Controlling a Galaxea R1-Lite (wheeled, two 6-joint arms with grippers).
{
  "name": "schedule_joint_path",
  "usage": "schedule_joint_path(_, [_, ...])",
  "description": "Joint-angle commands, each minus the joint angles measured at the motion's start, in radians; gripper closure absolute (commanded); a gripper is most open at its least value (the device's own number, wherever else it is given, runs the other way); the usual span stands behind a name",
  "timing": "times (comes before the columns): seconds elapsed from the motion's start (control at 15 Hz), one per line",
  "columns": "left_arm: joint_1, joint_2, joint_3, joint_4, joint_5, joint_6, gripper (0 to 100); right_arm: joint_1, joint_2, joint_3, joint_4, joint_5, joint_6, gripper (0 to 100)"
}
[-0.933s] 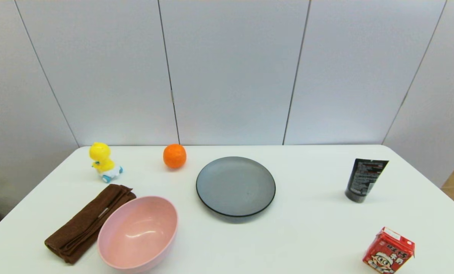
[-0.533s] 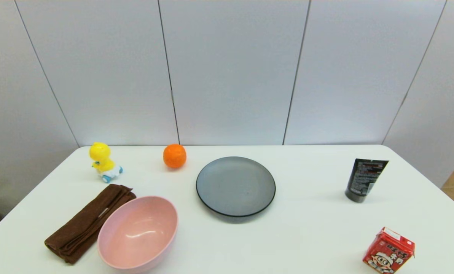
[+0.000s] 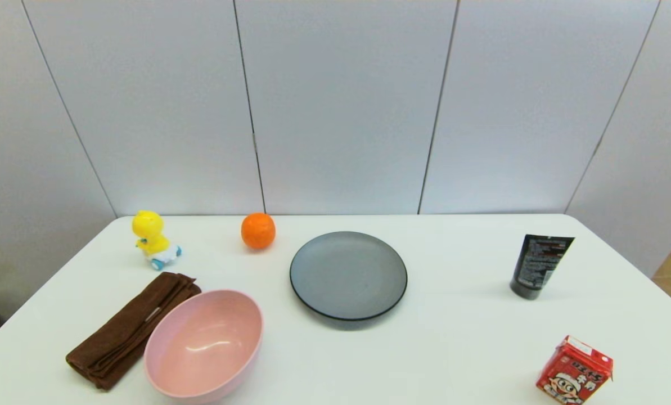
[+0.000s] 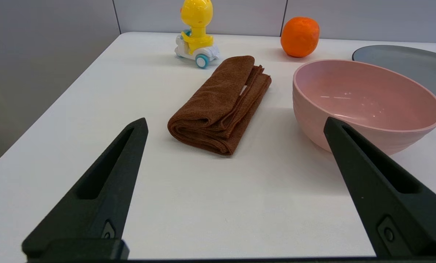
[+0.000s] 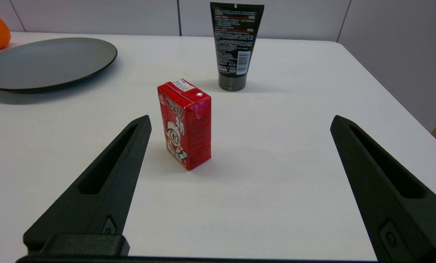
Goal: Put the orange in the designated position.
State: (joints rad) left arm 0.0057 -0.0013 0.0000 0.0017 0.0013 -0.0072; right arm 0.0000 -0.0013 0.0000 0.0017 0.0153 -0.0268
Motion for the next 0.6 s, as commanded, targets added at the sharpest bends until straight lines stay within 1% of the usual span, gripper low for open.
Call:
schedule_joint_path(0.07, [0.0, 0.001, 0.0, 0.0, 0.0, 0.0, 0, 0.0, 0.001, 0.0, 0.0, 0.0, -0.001, 0])
schedule_joint_path(0.6, [0.0, 0.001, 0.0, 0.0, 0.0, -0.008, 0, 0.0, 0.001, 0.0, 0.0, 0.0, -0.001, 0])
